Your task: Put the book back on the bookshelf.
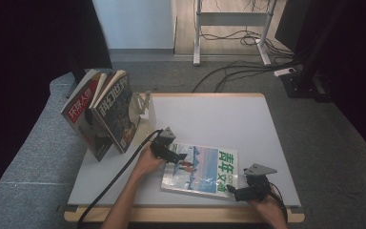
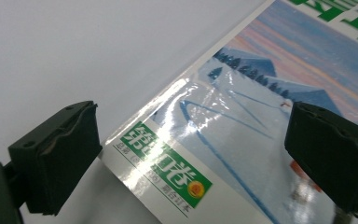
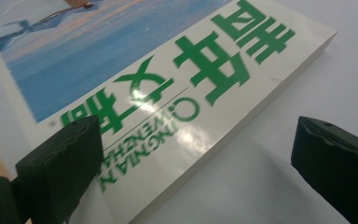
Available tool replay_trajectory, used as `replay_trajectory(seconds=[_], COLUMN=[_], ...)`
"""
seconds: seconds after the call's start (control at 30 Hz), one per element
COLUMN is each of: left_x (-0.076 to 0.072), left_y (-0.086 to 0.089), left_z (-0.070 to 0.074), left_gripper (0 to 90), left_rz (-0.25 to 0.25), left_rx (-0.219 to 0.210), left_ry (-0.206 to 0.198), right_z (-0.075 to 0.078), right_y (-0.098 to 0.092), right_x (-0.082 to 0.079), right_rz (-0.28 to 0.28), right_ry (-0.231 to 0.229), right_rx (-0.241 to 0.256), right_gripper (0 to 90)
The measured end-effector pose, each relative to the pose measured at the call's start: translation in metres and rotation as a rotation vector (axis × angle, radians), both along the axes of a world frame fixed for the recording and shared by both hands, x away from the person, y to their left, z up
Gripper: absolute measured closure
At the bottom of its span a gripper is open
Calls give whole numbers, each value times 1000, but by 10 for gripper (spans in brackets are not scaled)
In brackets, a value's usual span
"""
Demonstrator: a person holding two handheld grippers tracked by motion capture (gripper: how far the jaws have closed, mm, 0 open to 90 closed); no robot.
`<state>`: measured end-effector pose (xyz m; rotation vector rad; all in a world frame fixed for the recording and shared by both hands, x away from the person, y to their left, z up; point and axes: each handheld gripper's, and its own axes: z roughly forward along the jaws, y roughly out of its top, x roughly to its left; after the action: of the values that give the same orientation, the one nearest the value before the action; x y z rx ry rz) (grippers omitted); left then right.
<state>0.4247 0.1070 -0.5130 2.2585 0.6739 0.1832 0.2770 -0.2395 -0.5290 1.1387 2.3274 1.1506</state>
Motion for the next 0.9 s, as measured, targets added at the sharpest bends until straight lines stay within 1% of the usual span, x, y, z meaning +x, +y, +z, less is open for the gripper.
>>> replay_trajectory(seconds=[0.07, 0.1, 0.17, 0.2, 0.27, 0.3, 0.37, 0.47, 0.53, 0.67, 0.8, 0.9], left_x=[2, 3, 5, 6, 8, 9, 10, 9, 9, 7, 5, 3], left_y=[-3, -5, -7, -7, -6, -6, -6, -8, -8, -11, -12, -11], left_z=[-1, -1, -3, -4, -6, -7, -8, -8, -8, -8, -7, -5], left_gripper=[24, 17, 8, 8, 8, 5, 5, 1, 1, 0, 3, 6], left_rz=[-11, -15, -19, -15, -14, -13, -16, -26, -36, -43, -36, -34], left_rx=[24, 26, 11, 1, 10, 1, -1, 4, 5, 9, 17, 36], left_ry=[-1, 1, -1, 8, 24, 39, 46, 39, 37, 27, 28, 36], right_z=[-1, -1, -1, -1, -1, -1, -1, -3, -6, -9, -9, -8], right_y=[0, 0, 1, 1, 2, 2, 2, 4, 6, 5, 4, 2], right_x=[-5, -7, -12, -14, -18, -19, -22, -25, -27, -26, -26, -25], right_rz=[3, 6, 11, 12, 19, 18, 22, 30, 32, 24, 25, 16], right_ry=[4, 5, 4, 5, 5, 7, 8, 11, 12, 10, -1, -5], right_rx=[8, 9, 13, 13, 12, 14, 13, -11, -19, -19, -30, -39], right_gripper=[20, 21, 21, 21, 21, 21, 21, 21, 21, 0, 0, 0])
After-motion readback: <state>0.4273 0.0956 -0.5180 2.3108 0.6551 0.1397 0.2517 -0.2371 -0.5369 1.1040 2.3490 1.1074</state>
